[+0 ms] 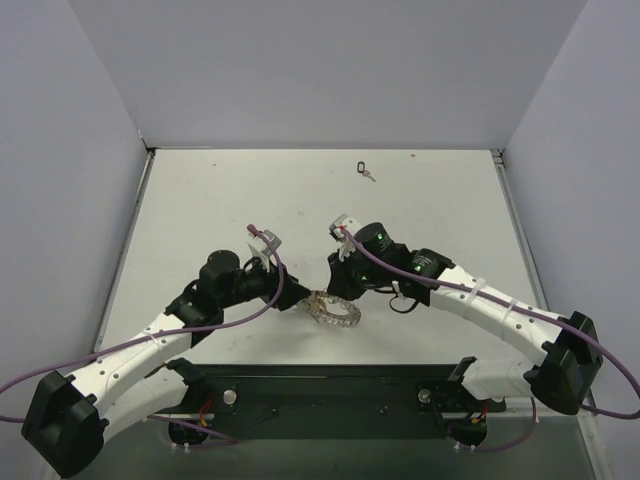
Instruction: Put the keys on the keyring
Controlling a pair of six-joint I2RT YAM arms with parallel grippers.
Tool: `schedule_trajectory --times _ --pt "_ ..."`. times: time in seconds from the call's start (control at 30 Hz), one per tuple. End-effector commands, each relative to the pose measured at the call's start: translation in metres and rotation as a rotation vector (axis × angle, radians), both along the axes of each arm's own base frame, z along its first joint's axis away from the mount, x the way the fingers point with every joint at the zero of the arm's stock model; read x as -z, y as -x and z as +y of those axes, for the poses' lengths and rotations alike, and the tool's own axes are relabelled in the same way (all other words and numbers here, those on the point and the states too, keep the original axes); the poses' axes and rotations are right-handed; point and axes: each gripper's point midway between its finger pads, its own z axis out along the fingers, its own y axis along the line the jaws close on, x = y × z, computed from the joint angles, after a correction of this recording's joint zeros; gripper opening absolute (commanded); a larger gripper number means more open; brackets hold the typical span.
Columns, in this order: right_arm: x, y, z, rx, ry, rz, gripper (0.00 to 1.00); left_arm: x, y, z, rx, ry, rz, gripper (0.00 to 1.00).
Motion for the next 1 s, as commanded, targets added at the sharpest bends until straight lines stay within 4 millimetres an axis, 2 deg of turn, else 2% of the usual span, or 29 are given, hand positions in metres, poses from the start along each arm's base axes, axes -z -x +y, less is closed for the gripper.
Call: schedule_trajectory --times 0.0,0.27,0.5,0.77,0.97 --pt "-0.018 -0.008 0.003 0.024 -0.062 -0.054 0.0 -0.039 -0.003 -0.01 0.039 0.081 -0.097 0.63" --pt "-0.012 0.0 0.004 -0.018 -0.042 -0.017 0.0 -0.05 -0.005 -0.017 0.075 0.084 -0.125 0.63" --pt "-0.01 0.009 0.002 -0.09 0.009 0.018 0.0 -0.056 0.007 -0.025 0.186 0.078 -0.134 0.63" --pt "-0.03 0.016 -0.004 -0.163 0.01 -0.001 0.0 -0.057 0.022 -0.035 0.315 0.074 -0.139 0.62" --pt "-0.038 0.022 -0.006 -0.208 -0.002 0.017 0.0 -0.056 0.03 -0.045 0.376 0.069 -0.133 0.61"
